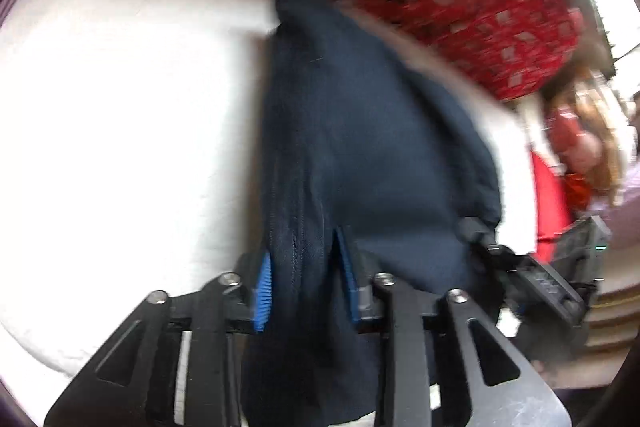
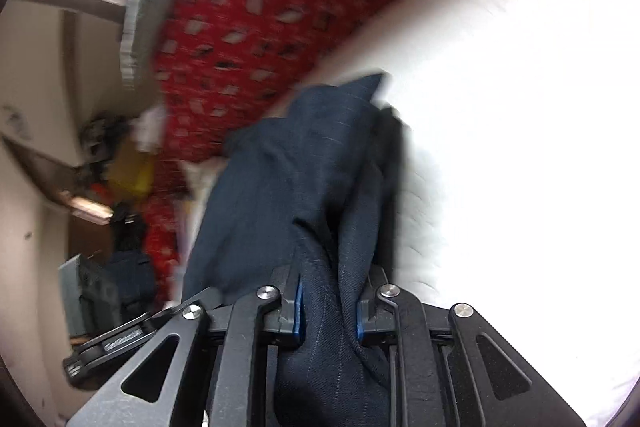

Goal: Fold large clothes

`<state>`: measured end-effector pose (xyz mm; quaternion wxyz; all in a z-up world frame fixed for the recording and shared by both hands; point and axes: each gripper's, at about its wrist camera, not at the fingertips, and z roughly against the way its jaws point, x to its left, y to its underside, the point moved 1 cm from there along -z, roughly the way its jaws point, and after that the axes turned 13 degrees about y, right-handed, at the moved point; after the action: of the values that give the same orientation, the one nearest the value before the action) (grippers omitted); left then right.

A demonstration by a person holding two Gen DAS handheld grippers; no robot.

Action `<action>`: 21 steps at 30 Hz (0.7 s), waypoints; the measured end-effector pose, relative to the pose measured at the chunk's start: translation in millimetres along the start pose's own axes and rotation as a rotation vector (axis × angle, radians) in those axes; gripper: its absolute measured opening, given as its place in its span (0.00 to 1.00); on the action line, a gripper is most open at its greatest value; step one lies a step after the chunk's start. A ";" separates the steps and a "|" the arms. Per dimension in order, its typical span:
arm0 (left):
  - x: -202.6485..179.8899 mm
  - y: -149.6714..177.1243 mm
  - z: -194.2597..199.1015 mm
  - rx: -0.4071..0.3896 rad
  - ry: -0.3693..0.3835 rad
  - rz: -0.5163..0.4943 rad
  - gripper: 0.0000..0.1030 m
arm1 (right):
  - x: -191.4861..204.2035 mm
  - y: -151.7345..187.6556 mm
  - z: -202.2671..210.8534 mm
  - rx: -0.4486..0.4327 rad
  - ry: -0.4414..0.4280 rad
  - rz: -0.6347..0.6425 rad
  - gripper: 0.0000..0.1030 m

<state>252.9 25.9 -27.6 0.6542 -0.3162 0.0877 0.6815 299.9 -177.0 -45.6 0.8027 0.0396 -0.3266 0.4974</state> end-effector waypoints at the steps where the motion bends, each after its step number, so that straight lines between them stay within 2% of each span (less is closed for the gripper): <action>1: 5.6 2.0 -0.5 0.005 0.002 0.004 0.33 | -1.5 0.6 -5.9 0.009 0.032 0.005 0.29; 5: 15.1 5.0 23.4 -0.058 0.069 0.020 0.33 | -3.4 -2.3 8.1 -0.010 0.086 0.013 0.38; 8: 6.8 -3.6 42.2 -0.142 0.095 -0.005 0.33 | 9.6 -14.0 31.9 -0.113 0.134 0.036 0.39; 11: -6.1 -15.6 38.4 -0.163 0.099 -0.022 0.43 | 30.3 -27.0 34.5 -0.147 0.107 0.070 0.43; 13: -15.3 -23.6 23.3 -0.162 0.062 -0.051 0.47 | 45.1 -33.2 26.1 -0.152 0.127 0.118 0.43; 15: -15.7 -33.0 -1.3 -0.131 0.004 -0.069 0.47 | 53.3 -35.9 16.2 -0.183 0.177 0.175 0.40; 17: -10.4 -36.4 -26.5 -0.101 -0.057 -0.067 0.57 | 50.7 -37.6 -1.6 -0.195 0.295 0.229 0.39; 18: -4.7 -35.3 -32.2 -0.087 -0.055 -0.060 0.64 | 46.1 -40.6 -17.6 -0.177 0.380 0.250 0.40; 19: 1.1 -37.4 -41.8 -0.067 -0.028 -0.034 0.66 | 43.1 -42.0 -32.2 -0.144 0.419 0.261 0.39; 20: 6.5 -39.7 -45.4 -0.061 -0.004 0.001 0.67 | 35.1 -42.1 -43.5 -0.107 0.442 0.267 0.42; 21: 11.0 -41.0 -44.3 -0.061 0.014 0.023 0.67 | 30.9 -43.9 -49.7 -0.097 0.448 0.267 0.50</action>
<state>306.4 16.7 -56.3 0.6357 -0.3398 0.0753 0.6890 369.2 -155.8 -55.6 0.7832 -0.1535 -0.1667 0.5791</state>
